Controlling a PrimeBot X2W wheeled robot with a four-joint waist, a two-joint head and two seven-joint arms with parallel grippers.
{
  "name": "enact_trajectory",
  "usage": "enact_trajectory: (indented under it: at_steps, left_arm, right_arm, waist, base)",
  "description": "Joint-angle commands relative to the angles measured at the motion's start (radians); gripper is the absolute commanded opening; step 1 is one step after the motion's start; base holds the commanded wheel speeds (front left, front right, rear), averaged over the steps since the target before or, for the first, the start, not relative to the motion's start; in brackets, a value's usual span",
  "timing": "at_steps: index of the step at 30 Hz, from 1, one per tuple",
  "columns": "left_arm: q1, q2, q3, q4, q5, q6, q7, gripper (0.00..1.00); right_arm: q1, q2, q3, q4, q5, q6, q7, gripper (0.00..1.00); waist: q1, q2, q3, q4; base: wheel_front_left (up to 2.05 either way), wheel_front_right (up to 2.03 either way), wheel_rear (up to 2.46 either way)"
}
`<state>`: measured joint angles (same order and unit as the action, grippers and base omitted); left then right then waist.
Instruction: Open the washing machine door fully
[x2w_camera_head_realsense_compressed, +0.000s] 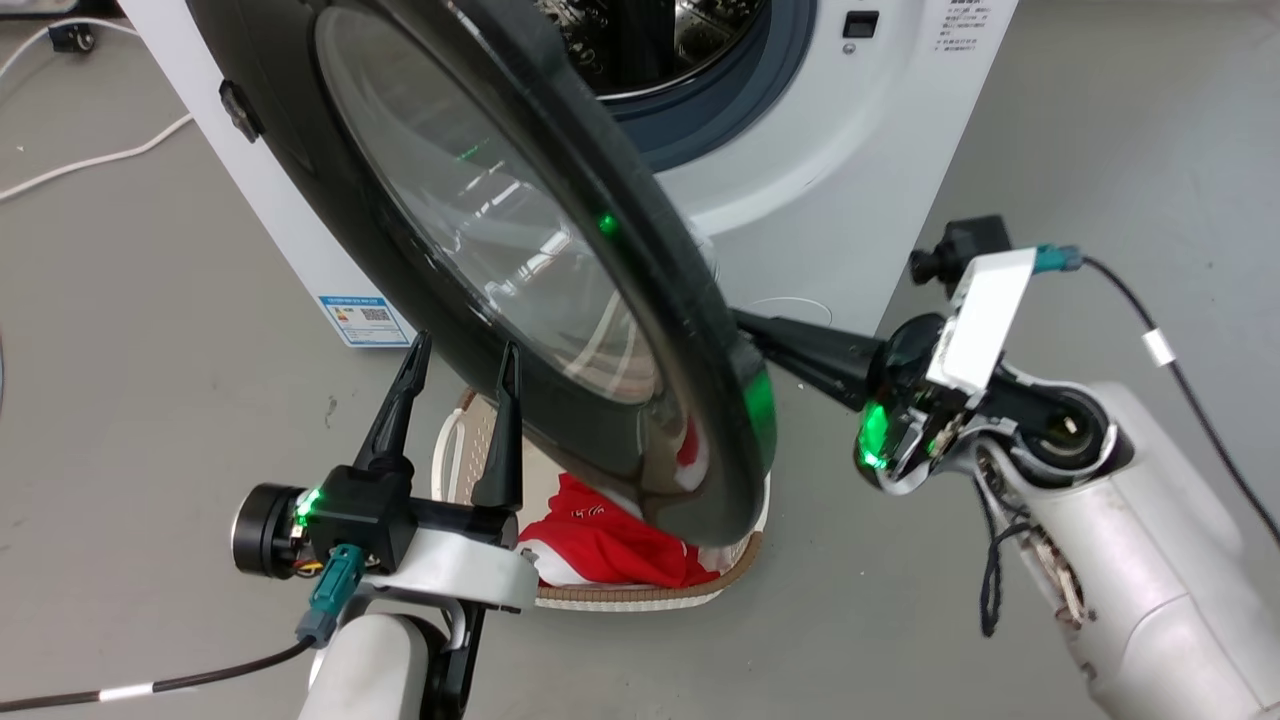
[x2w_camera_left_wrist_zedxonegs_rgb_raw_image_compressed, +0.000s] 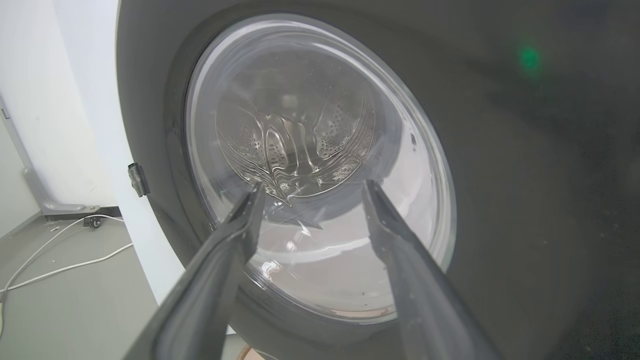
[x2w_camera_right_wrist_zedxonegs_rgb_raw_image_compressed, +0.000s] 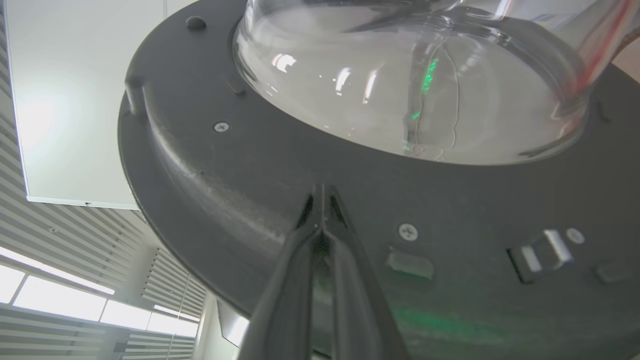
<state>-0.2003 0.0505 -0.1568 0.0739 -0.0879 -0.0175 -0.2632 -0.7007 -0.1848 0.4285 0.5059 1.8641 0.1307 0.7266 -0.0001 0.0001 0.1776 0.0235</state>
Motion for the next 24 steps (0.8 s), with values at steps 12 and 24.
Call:
enact_trajectory:
  at_steps: [12,24]
  left_arm:
    - [0.046,0.000,0.001,0.011,-0.004,0.006,-0.002,1.00]
    - [0.054,0.000,0.005,0.016,-0.014,0.015,-0.002,1.00]
  right_arm:
    - [0.097,0.073,0.022,-0.042,-0.008,0.000,-0.022,0.00]
    - [0.160,0.095,-0.124,-0.049,-0.070,0.000,-0.317,0.00]
  waist:
    - [0.0001,-0.0001,-0.040,0.002]
    - [0.0001,-0.0001,-0.057,-0.007]
  base:
    - [0.00,0.00,0.00]
    - [0.00,0.00,0.00]
